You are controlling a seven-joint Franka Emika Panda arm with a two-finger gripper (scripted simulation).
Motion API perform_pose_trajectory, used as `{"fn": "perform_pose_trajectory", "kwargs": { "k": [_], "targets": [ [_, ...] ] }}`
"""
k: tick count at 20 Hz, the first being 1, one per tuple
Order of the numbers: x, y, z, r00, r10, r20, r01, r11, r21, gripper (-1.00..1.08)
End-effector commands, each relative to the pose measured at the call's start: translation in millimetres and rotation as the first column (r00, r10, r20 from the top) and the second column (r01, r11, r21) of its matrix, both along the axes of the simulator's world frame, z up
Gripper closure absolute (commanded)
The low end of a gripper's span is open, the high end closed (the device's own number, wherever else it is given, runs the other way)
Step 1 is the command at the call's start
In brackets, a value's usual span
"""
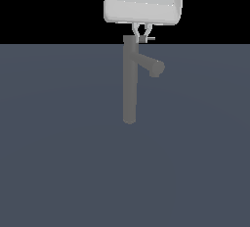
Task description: Turn on the faucet by rotating a designated handle.
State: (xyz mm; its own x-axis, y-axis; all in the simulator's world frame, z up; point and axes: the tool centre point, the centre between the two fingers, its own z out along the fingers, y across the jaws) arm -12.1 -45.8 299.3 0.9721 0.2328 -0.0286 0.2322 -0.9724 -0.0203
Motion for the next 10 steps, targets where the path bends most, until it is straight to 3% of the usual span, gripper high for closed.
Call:
{"fn": "perform_pose_trajectory", "kwargs": {
  "k": [1,10],
  "targets": [
    [15.8,-7.0,0.1,1.000,-0.008,0.018,0.008,1.000,-0.006,1.08],
    [43.9,-25.1,0.9,0.999,-0.030,0.029,0.031,0.999,-0.011,1.08]
  ]
}}
